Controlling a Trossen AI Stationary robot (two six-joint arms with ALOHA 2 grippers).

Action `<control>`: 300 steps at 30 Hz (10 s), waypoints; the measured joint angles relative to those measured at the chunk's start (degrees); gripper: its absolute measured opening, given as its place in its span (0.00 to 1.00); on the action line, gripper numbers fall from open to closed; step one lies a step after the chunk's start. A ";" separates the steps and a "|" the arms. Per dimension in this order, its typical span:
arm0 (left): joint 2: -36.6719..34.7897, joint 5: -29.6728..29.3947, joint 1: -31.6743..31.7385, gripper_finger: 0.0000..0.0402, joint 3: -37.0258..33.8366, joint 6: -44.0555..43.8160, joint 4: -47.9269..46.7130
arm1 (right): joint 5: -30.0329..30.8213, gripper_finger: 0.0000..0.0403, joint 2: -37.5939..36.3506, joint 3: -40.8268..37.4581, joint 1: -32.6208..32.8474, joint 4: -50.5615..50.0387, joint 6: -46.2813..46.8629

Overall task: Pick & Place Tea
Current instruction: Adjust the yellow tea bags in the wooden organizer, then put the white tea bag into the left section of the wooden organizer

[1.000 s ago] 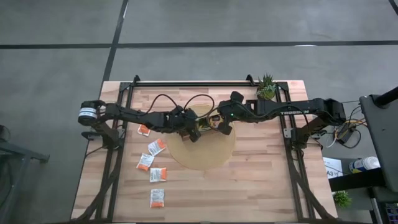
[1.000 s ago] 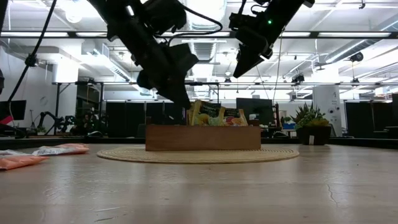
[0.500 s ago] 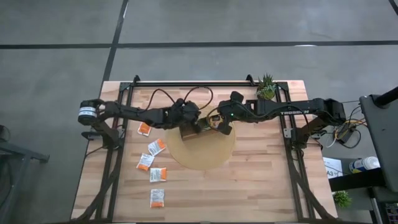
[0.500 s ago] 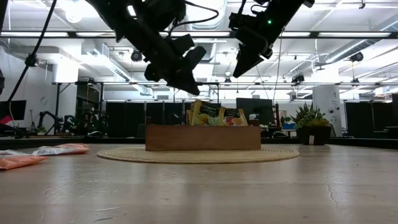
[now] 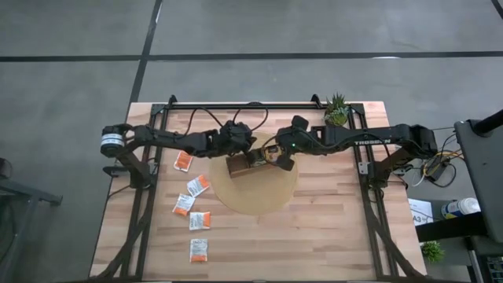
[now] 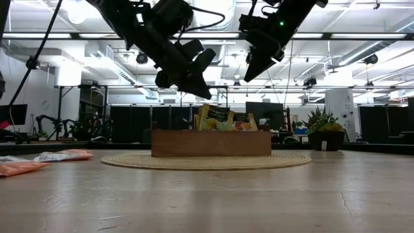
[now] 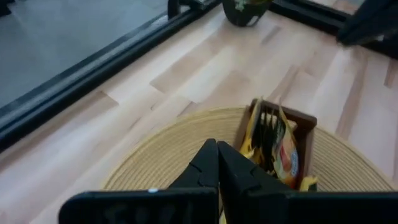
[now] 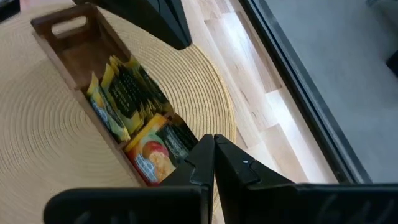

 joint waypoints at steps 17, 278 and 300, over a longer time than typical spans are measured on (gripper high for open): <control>4.15 4.02 -0.13 0.00 0.15 -0.95 1.08 | 1.16 0.02 -21.97 -9.88 -0.83 -3.68 5.37; -17.23 12.71 6.54 0.00 -19.02 -52.30 -51.33 | 4.11 0.02 -27.03 -10.12 -1.05 5.43 4.55; -30.05 24.94 6.58 0.00 -5.34 -40.04 -42.02 | -14.53 0.06 -24.22 -10.14 -2.76 11.11 4.51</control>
